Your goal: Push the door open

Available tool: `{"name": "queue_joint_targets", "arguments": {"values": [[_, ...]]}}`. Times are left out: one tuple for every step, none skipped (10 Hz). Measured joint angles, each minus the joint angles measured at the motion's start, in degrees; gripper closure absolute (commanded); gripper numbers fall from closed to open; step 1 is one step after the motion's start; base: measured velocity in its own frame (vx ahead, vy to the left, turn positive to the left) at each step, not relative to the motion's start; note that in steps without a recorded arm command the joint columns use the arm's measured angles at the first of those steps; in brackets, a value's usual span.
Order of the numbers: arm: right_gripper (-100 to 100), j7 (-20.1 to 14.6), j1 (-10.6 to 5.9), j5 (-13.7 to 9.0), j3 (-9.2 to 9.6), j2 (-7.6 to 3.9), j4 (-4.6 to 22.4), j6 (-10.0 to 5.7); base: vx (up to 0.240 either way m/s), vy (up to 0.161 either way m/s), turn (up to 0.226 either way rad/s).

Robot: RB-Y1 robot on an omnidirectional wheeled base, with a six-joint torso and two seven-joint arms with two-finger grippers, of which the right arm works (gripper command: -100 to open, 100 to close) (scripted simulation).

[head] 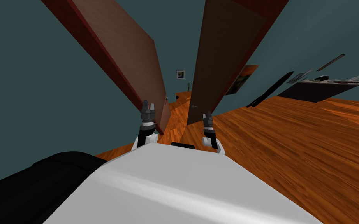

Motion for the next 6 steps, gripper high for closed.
{"name": "queue_joint_targets", "arguments": {"values": [[-100,-0.1,-0.51,0.2,0.02,-0.02,1.4,-0.27,0.050,-0.045,0.023],[-100,-0.4,-1.00,0.3,-0.02,-0.31,2.6,-0.34,0.065,-0.056,0.046],[-100,-0.8,-1.76,0.6,0.03,-0.42,4.3,-0.62,0.053,-0.039,0.016],[-100,-0.8,-2.11,0.8,0.15,-0.31,5.4,-0.85,0.062,-0.039,0.017],[-100,-1.1,-2.68,1.0,0.13,-0.46,7.4,-1.52,0.088,-0.061,0.039],[-100,-1.5,-3.36,1.2,0.16,-0.69,9.1,-1.88,0.097,-0.075,0.050]]}}
